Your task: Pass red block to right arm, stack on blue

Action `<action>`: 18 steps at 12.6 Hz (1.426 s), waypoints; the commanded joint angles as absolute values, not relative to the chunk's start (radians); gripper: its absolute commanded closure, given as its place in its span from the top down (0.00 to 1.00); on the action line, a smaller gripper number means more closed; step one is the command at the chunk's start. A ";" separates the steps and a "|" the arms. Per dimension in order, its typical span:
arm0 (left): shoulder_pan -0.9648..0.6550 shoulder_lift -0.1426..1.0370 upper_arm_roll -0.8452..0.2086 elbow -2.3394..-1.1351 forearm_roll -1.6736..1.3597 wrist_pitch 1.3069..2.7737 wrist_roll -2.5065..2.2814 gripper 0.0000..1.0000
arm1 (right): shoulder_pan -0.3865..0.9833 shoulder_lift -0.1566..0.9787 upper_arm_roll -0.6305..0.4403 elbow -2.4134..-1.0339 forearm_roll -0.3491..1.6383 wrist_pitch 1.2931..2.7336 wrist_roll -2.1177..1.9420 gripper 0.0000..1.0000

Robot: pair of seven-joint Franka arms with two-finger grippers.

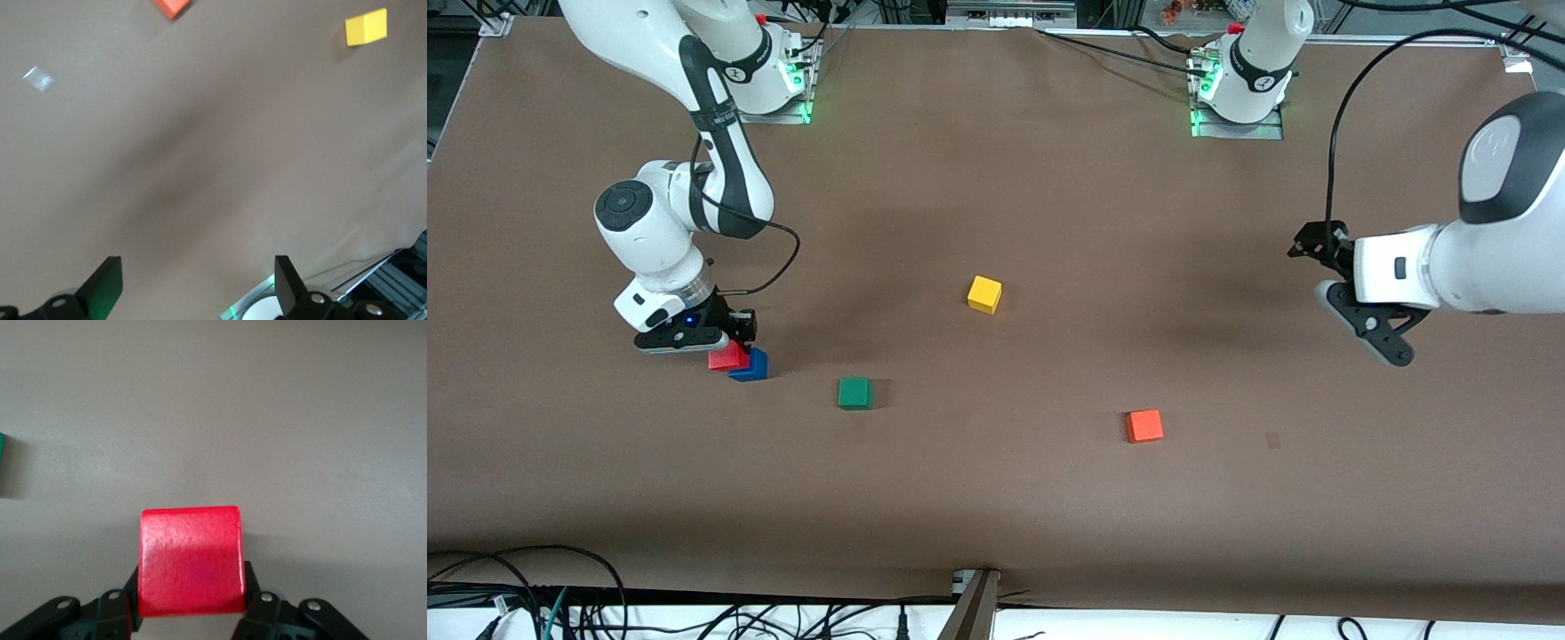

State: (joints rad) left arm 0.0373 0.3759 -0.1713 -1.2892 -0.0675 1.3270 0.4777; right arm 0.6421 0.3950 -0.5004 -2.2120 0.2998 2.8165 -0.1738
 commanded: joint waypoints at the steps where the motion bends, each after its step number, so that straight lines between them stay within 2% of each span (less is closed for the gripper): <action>1: -0.053 0.283 -0.146 -1.302 0.040 1.302 0.311 1.00 | 0.646 0.400 -0.503 -2.224 0.287 2.852 -0.138 0.02; 3: -0.110 0.211 -0.086 -1.360 0.069 1.350 0.175 1.00 | 0.647 0.419 -0.500 -2.224 0.288 2.884 -0.135 0.02; 5: -0.112 0.085 -0.051 -1.541 0.069 1.533 0.120 1.00 | 0.652 0.428 -0.489 -2.226 0.288 2.895 -0.106 0.02; 7: -0.107 -0.009 -0.003 -1.690 0.052 1.638 0.101 1.00 | 0.653 0.431 -0.488 -2.224 0.288 2.898 -0.101 0.02; 10: -0.060 -0.021 0.009 -1.718 0.052 1.687 0.101 1.00 | 0.653 0.433 -0.488 -2.226 0.288 2.904 -0.101 0.03; 11: -0.055 -0.021 0.009 -1.717 0.054 1.689 0.101 1.00 | 0.653 0.433 -0.488 -2.226 0.288 2.902 -0.101 0.11; 12: -0.055 -0.020 0.009 -1.710 0.054 1.678 0.098 1.00 | 0.653 0.433 -0.488 -2.224 0.288 2.901 -0.101 0.51; 13: -0.054 -0.015 0.008 -1.706 0.051 1.684 0.100 1.00 | 0.653 0.431 -0.489 -2.224 0.288 2.901 -0.109 0.98; 15: -0.054 -0.012 0.005 -1.703 0.051 1.689 0.084 1.00 | 0.652 0.407 -0.492 -2.217 0.288 2.867 -0.124 1.00; 18: -0.046 -0.015 0.009 -1.706 0.048 1.684 0.048 1.00 | 0.652 0.332 -0.531 -2.151 0.285 2.621 -0.127 1.00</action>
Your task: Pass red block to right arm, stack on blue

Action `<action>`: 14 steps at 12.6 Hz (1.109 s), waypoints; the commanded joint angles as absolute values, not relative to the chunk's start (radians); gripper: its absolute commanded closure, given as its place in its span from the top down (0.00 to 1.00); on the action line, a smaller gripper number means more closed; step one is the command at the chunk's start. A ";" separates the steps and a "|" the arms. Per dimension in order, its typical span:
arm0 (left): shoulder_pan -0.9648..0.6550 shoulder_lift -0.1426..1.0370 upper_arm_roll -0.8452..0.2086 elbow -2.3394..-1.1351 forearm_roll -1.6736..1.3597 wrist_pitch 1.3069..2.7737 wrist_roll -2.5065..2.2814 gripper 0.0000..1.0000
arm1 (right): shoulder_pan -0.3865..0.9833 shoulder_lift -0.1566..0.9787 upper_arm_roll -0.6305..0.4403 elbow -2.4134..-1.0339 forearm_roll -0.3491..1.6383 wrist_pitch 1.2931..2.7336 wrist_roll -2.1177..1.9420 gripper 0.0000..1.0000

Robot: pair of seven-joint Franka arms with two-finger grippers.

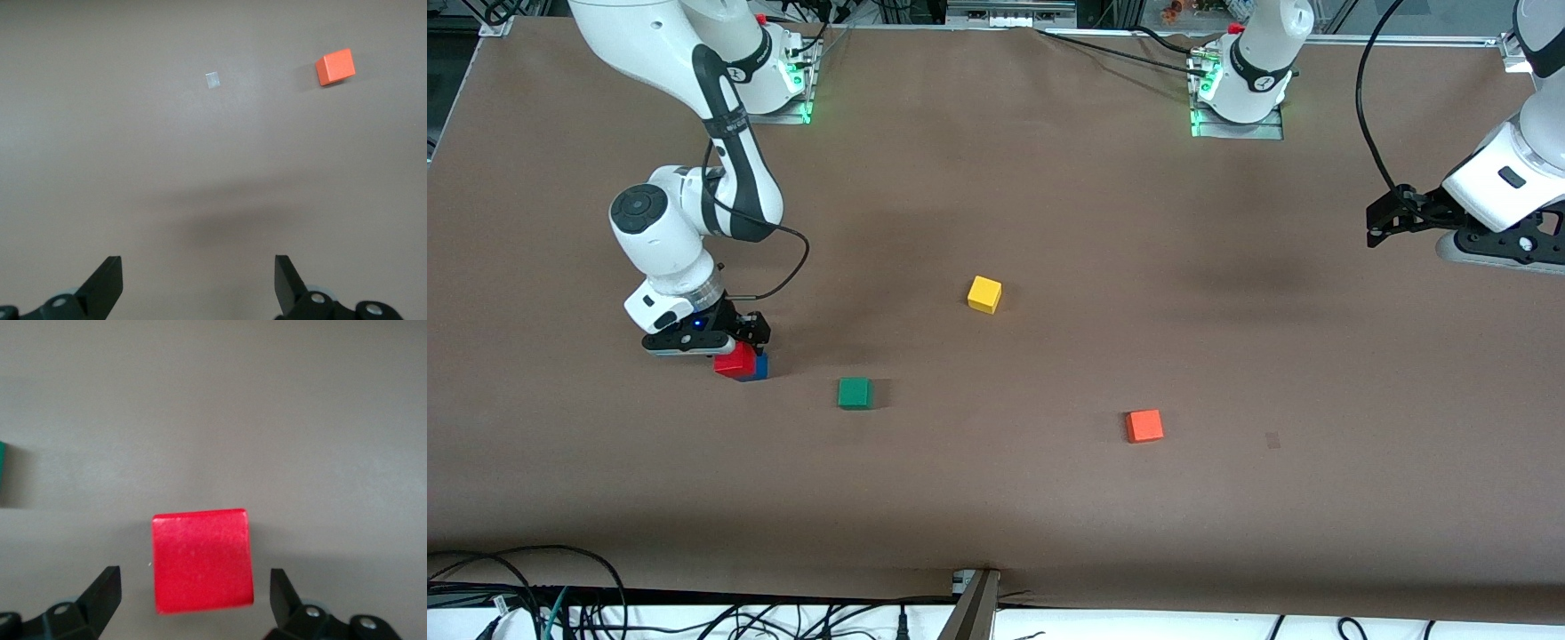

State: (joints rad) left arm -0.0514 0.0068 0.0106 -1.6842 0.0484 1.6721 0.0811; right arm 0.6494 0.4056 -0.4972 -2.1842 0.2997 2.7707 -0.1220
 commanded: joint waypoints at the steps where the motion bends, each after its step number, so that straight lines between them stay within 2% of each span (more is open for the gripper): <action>1: -0.046 -0.015 0.009 -1.704 0.048 1.684 0.032 1.00 | 0.652 0.309 -0.547 -2.122 0.284 2.526 -0.139 1.00; 3: -0.046 -0.012 0.005 -1.704 0.048 1.687 0.031 1.00 | 0.652 0.296 -0.589 -2.042 0.281 2.356 -0.167 1.00; 7: -0.046 -0.011 0.008 -1.704 0.048 1.684 0.034 1.00 | 0.626 0.317 -0.643 -1.717 0.221 1.877 -0.175 1.00; 12: -0.046 -0.011 0.009 -1.703 0.048 1.681 0.041 1.00 | 0.603 0.316 -0.640 -1.461 0.117 1.545 -0.161 1.00; 14: -0.046 -0.011 0.009 -1.703 0.048 1.681 0.037 1.00 | 0.548 0.287 -0.568 -1.447 0.059 1.473 -0.166 1.00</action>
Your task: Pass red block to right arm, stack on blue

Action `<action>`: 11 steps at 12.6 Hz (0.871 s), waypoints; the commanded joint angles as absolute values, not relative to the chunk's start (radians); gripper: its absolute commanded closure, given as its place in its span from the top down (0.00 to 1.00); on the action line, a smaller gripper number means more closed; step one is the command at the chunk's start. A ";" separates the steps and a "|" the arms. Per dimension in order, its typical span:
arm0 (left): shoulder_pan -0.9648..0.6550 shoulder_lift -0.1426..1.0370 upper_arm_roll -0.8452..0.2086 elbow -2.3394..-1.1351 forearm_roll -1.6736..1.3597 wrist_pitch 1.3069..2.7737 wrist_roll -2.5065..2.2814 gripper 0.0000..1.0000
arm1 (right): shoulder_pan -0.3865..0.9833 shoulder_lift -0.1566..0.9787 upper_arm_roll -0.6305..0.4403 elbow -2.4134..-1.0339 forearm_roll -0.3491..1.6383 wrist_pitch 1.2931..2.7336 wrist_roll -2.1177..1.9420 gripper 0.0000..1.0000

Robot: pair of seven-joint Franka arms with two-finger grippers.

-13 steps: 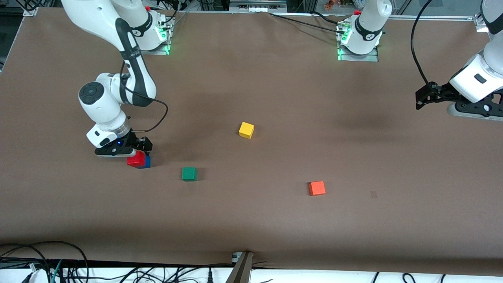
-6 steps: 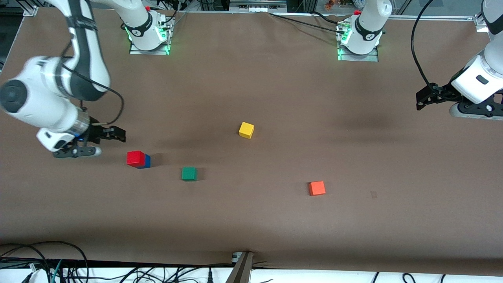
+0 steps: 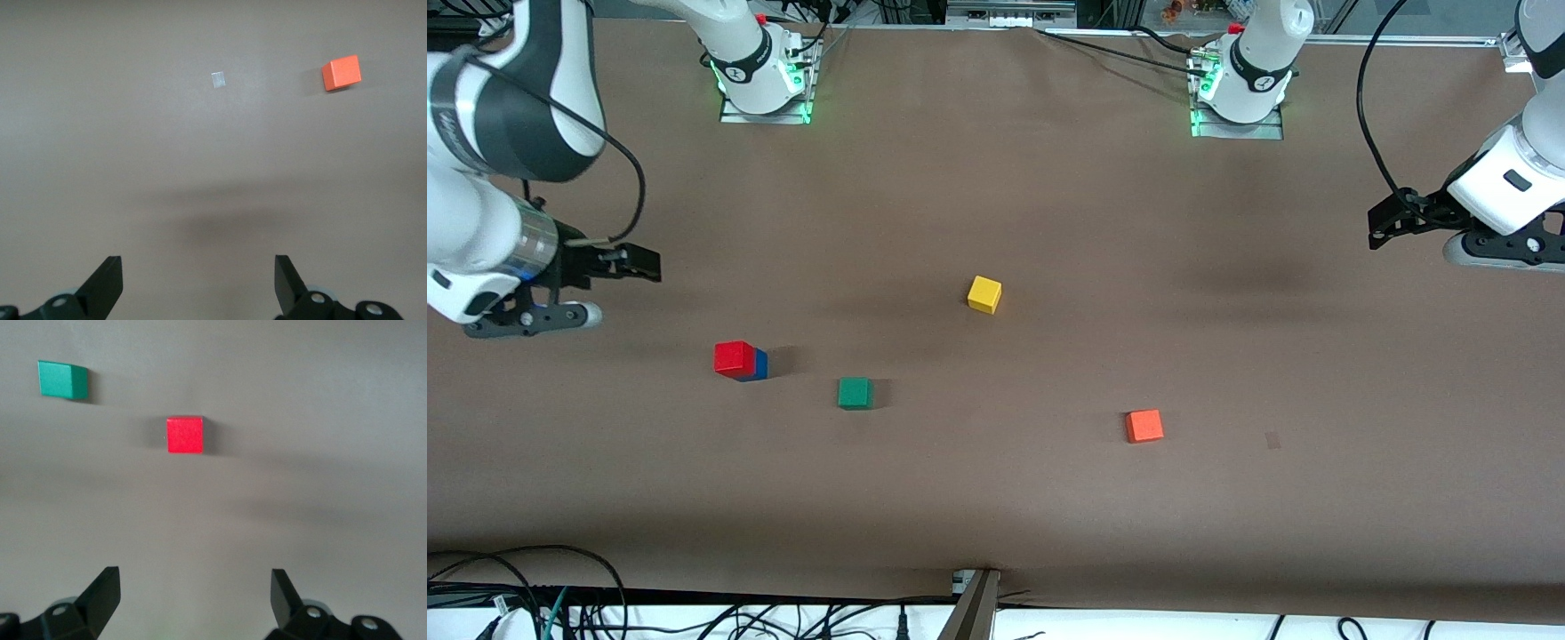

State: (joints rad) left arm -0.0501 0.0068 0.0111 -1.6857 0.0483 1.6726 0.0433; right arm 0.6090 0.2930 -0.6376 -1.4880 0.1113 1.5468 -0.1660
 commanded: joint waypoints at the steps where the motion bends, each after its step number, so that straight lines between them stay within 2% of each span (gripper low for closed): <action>1: -0.046 -0.011 0.008 -1.701 0.048 1.681 0.032 1.00 | 0.458 0.238 -0.472 -1.447 0.039 1.453 -0.170 1.00; 4: -0.048 -0.009 0.002 -1.700 0.048 1.681 0.031 1.00 | 0.122 0.149 -0.124 -1.447 -0.003 1.428 -0.166 1.00; 6: -0.046 -0.011 0.002 -1.700 0.048 1.681 0.031 1.00 | 0.037 0.086 0.007 -1.454 -0.096 1.421 -0.172 1.00; 11: -0.046 -0.011 0.002 -1.700 0.048 1.677 0.031 1.00 | 0.028 0.037 0.017 -1.465 -0.071 1.309 -0.172 1.00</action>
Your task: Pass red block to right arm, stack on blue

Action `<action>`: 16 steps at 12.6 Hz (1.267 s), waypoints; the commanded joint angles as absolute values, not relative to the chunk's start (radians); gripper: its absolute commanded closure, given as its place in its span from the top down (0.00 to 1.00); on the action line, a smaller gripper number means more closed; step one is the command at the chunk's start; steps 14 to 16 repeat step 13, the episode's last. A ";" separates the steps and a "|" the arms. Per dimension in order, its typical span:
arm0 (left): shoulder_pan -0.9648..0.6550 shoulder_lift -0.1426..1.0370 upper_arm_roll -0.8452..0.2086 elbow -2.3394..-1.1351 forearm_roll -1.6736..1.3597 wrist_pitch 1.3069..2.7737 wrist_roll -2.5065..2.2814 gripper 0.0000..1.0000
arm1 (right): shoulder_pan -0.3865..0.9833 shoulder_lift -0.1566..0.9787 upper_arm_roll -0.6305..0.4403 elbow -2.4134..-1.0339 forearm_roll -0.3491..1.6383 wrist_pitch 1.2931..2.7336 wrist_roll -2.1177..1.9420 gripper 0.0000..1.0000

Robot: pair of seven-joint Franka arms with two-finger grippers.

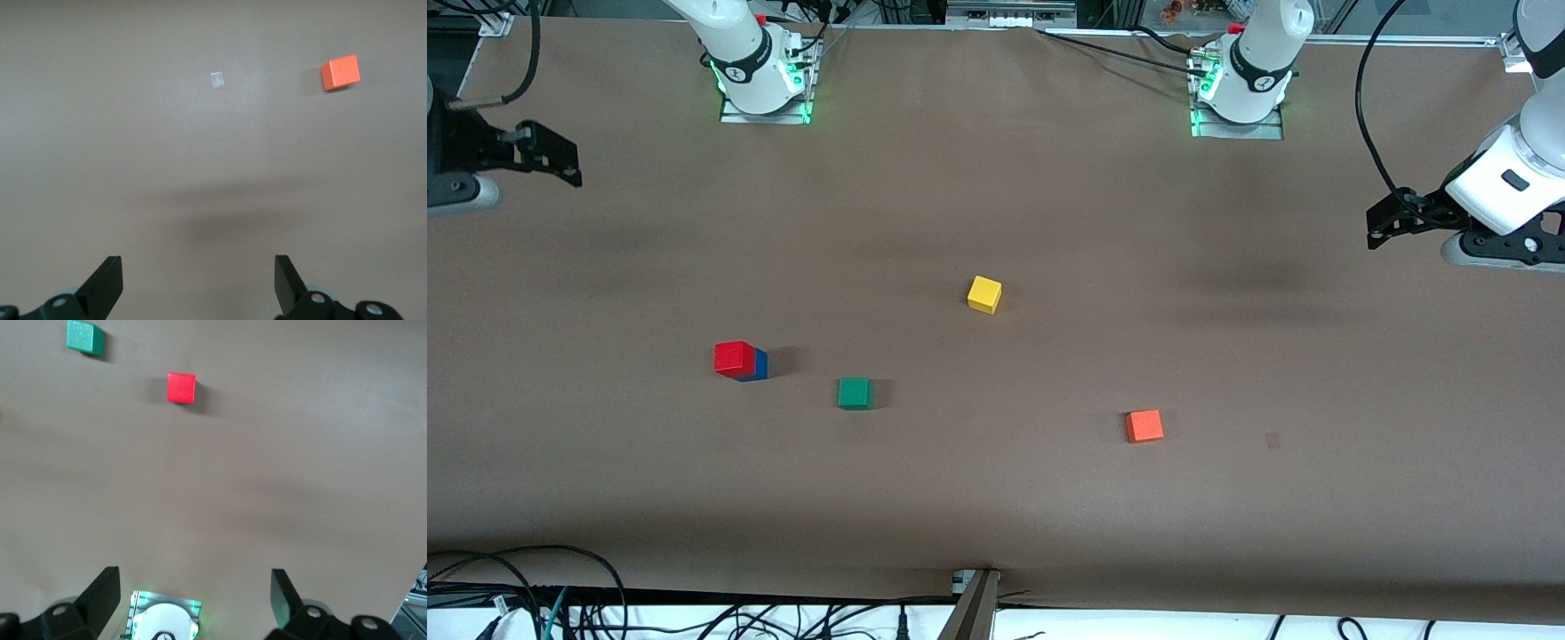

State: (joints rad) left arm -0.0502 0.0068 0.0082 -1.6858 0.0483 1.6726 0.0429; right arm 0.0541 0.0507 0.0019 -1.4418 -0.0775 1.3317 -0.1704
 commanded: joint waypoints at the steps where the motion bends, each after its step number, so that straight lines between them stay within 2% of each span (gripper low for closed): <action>1: -0.046 -0.012 0.002 -1.700 0.048 1.674 0.031 1.00 | 0.028 0.040 0.012 -1.465 -0.058 1.302 -0.172 1.00; 16: -0.046 -0.012 -0.002 -1.700 0.048 1.663 0.035 1.00 | 0.026 0.077 -0.026 -1.445 -0.032 1.304 -0.104 1.00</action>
